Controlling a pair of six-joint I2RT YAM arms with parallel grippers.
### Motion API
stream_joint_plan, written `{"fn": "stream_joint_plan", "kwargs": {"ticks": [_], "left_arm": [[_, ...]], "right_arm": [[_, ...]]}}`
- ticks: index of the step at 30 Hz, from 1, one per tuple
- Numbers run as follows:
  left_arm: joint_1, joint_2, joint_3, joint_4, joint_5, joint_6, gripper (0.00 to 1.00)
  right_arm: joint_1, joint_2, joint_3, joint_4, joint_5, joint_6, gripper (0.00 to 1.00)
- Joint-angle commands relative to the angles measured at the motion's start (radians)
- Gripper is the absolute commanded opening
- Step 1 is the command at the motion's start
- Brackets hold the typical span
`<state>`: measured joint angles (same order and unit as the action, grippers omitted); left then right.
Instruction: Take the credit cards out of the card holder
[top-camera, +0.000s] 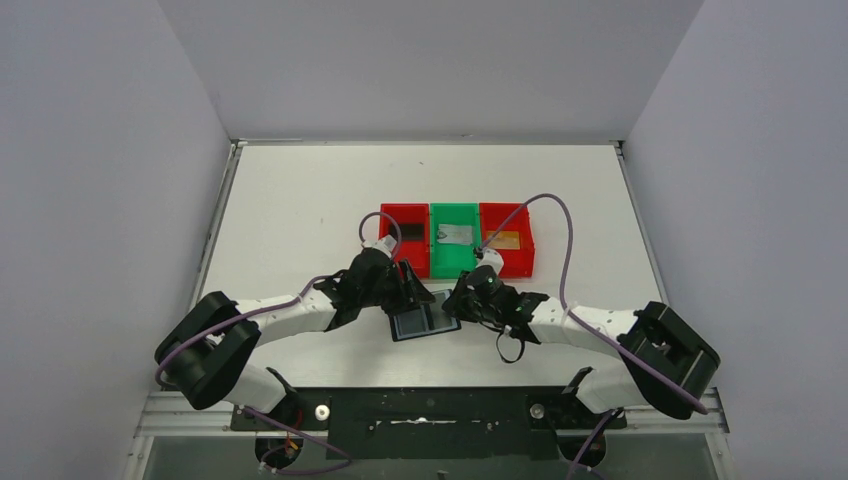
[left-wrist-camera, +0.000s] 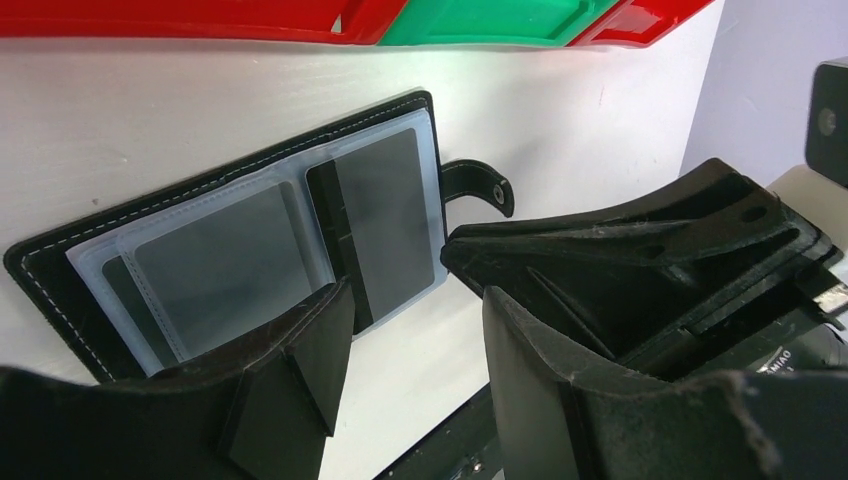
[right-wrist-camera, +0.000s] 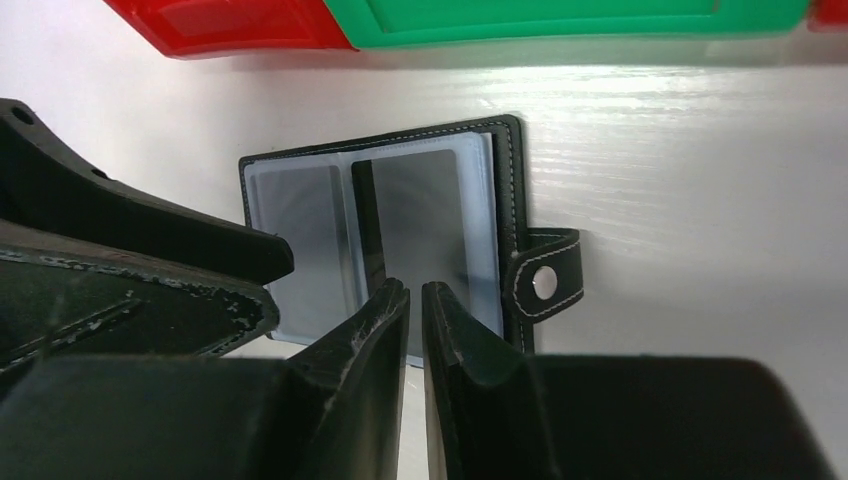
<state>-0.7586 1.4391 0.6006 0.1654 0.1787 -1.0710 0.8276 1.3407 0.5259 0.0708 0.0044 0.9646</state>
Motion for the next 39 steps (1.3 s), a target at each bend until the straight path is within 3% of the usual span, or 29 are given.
{"fn": "stream_joint_plan", "kwargs": {"ticks": [1,6,39], "left_arm": [[-0.002,0.002,0.024,0.005,-0.016,-0.006,0.5],[-0.002,-0.012,0.008,0.013,-0.024,-0.012,0.5],[-0.019,0.096,0.053,0.025,0.01,-0.021,0.51]], "right_arm": [[0.036,0.0,0.071,-0.009,0.06,-0.043,0.14],[0.08,-0.032,0.116,-0.064,0.122,-0.072,0.19],[0.021,0.138,0.079,-0.148,0.102,0.032,0.14]]}}
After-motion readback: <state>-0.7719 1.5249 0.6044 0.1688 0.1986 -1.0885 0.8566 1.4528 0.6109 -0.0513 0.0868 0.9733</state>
